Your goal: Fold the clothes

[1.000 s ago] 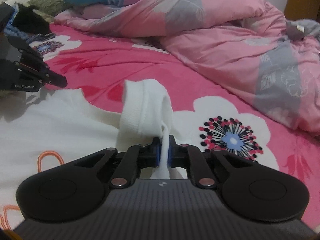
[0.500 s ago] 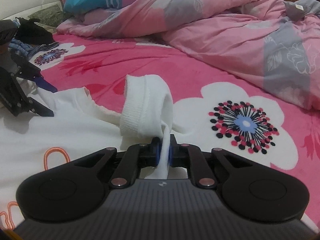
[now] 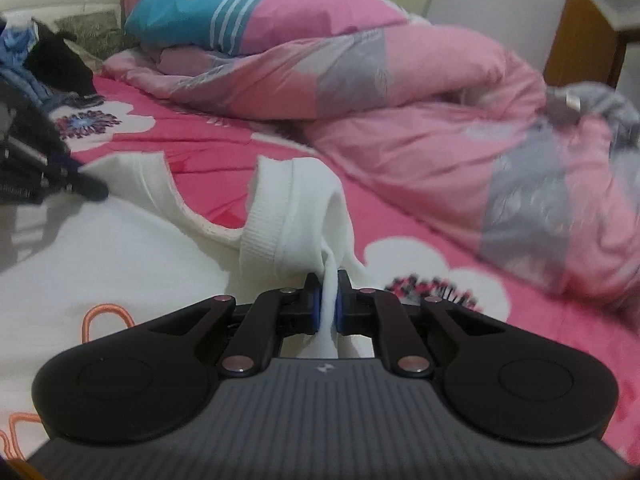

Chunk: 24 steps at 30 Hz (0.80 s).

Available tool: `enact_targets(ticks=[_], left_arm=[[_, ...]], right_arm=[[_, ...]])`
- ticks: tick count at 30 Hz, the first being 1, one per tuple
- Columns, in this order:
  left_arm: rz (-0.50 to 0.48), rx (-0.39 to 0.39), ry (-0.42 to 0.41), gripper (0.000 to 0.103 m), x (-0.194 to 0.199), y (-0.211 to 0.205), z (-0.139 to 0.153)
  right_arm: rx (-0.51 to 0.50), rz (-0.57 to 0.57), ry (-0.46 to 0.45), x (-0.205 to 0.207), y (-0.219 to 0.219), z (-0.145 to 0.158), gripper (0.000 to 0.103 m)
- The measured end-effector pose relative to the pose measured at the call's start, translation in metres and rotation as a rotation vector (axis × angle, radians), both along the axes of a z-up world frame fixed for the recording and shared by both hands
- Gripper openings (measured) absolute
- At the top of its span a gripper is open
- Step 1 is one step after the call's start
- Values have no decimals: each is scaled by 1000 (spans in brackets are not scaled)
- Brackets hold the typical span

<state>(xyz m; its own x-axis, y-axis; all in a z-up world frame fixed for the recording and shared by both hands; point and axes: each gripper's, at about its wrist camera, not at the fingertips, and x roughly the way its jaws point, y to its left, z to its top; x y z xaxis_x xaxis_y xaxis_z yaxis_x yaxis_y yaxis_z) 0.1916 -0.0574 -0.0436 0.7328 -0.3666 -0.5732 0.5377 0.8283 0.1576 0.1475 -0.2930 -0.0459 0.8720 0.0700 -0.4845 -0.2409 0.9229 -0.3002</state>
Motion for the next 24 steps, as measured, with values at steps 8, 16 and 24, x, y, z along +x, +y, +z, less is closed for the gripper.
enact_targets(ticks=[8,16,24], left_arm=[[39,48,-96,8,85,-21,18],[81,96,-152,8,161,-40,7],[105,171,-37,32,190,-51,-41]], right_arm=[[-14,-52,-8,77,-11,11,4],[-56,-93,-21,162,-13,7,4],[-36,-131,110,224,-12,-46,8]])
